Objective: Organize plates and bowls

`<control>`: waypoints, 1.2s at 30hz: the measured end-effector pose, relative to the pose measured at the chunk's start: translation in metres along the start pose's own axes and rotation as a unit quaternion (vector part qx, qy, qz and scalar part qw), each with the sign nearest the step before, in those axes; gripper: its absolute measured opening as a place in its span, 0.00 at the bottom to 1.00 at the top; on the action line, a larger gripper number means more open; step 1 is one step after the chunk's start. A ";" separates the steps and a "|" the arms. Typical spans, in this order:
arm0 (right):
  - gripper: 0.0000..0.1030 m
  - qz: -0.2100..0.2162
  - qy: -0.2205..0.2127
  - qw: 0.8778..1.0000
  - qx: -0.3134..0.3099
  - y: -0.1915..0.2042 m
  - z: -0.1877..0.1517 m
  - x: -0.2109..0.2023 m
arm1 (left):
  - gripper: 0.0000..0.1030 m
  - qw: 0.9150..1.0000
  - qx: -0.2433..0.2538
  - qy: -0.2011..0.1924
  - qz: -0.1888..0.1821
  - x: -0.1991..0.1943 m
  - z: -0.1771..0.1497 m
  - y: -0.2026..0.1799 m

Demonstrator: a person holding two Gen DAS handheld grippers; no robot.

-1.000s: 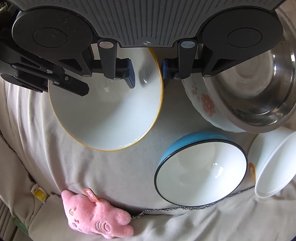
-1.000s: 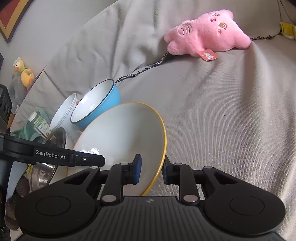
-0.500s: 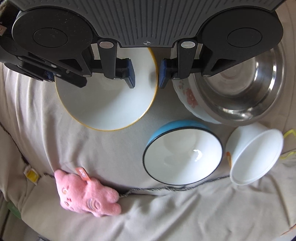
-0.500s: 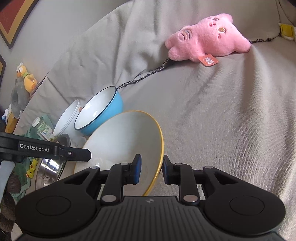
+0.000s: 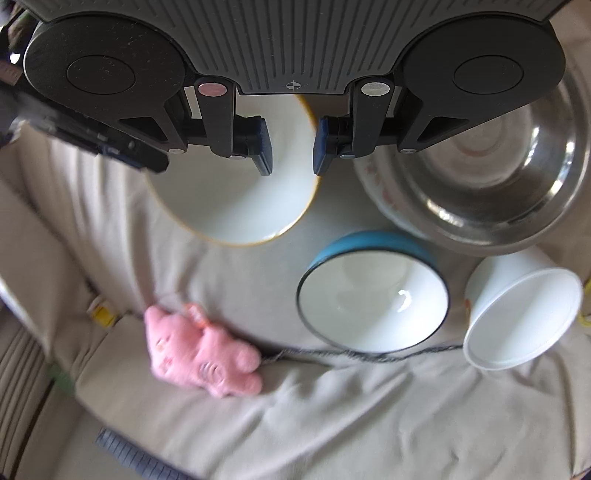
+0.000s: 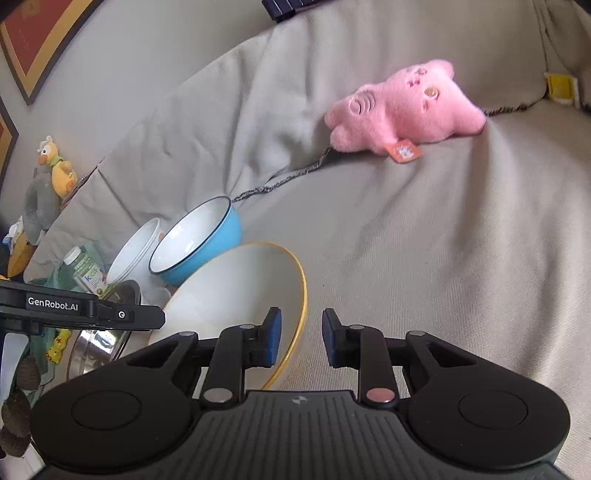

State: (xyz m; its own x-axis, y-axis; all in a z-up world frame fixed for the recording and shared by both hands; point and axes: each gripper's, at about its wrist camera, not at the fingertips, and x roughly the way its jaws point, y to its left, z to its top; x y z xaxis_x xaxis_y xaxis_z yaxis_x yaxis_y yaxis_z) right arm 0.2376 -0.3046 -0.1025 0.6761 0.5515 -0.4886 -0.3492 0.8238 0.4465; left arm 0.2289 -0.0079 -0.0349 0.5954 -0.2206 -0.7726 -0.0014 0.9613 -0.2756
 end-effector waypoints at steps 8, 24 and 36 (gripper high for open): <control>0.24 -0.104 0.007 0.994 -0.036 0.053 0.035 -0.017 | 0.24 0.994 0.048 -0.062 -0.079 -0.013 0.073 0.020; 0.35 -0.129 0.126 0.982 -0.064 0.158 0.111 0.098 | 0.22 0.995 -0.030 -0.085 -0.050 0.001 0.088 0.125; 0.38 -0.150 0.144 0.975 -0.076 0.154 0.116 0.107 | 0.22 0.999 -0.008 -0.034 0.036 0.022 0.121 0.123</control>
State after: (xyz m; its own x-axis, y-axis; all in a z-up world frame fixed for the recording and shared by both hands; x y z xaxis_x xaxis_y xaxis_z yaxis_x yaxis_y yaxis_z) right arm 0.3313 -0.1342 0.0011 0.5591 0.2791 -0.7807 -0.2706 0.9515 0.1464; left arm 0.3390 0.1254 -0.0167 0.6462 -0.1382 -0.7505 -0.0594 0.9714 -0.2301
